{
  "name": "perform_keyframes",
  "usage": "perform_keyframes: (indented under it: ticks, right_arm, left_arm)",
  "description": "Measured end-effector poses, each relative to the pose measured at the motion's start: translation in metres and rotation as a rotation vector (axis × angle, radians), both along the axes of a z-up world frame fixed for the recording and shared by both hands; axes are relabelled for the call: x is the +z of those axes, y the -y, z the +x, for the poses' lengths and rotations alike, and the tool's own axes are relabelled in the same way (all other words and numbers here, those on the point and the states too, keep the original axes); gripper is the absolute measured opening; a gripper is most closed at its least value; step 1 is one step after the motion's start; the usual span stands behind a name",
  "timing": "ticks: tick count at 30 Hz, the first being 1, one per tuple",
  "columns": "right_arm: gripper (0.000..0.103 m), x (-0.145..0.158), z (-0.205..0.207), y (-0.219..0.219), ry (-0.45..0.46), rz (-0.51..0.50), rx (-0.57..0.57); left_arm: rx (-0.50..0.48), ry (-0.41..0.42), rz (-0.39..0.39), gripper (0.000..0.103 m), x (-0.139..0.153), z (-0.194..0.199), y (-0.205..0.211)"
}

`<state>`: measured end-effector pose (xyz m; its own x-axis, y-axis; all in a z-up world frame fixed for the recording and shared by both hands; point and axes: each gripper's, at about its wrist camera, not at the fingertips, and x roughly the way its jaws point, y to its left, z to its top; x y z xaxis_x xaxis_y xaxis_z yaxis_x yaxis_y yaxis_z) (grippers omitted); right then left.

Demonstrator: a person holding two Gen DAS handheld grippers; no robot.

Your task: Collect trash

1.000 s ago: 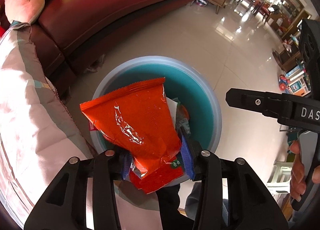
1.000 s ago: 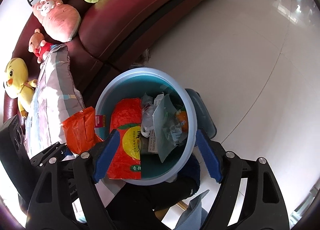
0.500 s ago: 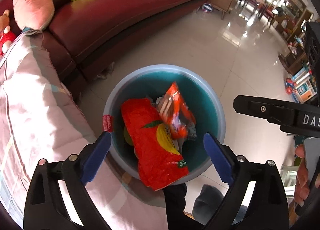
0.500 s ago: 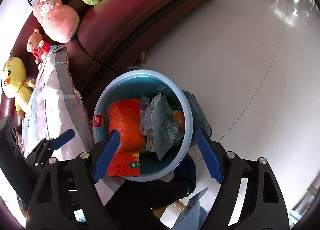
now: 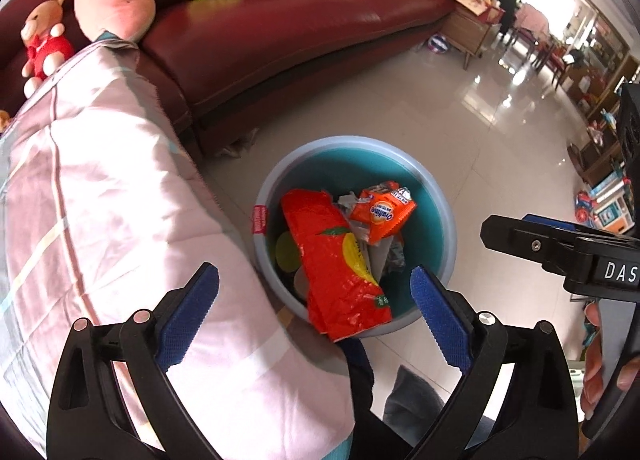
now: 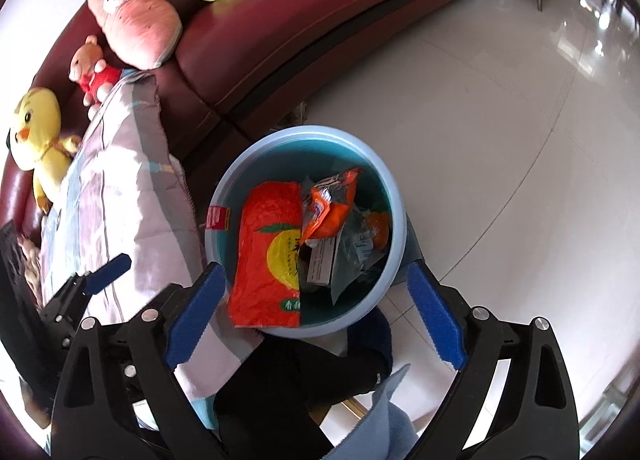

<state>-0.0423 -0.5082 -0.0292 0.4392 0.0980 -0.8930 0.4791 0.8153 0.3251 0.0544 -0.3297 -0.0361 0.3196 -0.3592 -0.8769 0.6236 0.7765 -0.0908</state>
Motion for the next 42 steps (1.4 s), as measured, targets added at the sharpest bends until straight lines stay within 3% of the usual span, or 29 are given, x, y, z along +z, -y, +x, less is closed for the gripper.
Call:
perform_keyframes:
  ticks: [12, 21, 42]
  right_arm:
    - [0.088, 0.020, -0.015, -0.033, 0.029, -0.104, 0.071]
    - [0.088, 0.025, -0.018, -0.049, 0.042, -0.113, 0.124]
    - [0.088, 0.023, -0.003, -0.050, 0.022, -0.144, 0.171]
  left_arm:
    - [0.106, 0.063, 0.013, 0.097, 0.026, -0.019, -0.041]
    - [0.154, 0.111, 0.036, 0.099, 0.037, -0.026, -0.061]
    - [0.200, 0.120, 0.066, 0.099, 0.033, -0.015, -0.058]
